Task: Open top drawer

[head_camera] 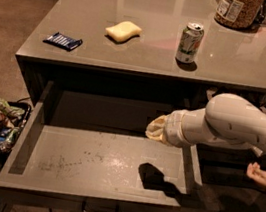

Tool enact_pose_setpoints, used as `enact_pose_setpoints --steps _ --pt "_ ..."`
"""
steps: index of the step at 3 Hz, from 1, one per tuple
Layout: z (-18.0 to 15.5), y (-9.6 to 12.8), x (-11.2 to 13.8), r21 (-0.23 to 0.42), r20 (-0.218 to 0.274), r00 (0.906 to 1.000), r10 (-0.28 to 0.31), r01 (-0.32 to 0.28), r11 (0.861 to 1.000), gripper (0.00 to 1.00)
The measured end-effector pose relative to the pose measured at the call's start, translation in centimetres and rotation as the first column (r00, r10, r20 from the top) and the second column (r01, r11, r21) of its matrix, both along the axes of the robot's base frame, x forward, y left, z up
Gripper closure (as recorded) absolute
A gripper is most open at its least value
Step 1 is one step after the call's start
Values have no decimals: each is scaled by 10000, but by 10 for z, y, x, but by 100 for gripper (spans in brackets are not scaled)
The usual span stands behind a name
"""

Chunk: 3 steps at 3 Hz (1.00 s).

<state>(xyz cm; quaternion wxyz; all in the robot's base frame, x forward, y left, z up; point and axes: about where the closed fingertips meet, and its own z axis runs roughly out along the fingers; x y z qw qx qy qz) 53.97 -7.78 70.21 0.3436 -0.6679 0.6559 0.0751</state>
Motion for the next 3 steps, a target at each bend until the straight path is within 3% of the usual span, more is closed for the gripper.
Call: enact_pose_setpoints --steps 1,3 --pt "28 -39 -5 269 559 9947 -863 849 9960 100" --pt "54 -105 -60 328 724 9707 -2291 2272 9733 100"
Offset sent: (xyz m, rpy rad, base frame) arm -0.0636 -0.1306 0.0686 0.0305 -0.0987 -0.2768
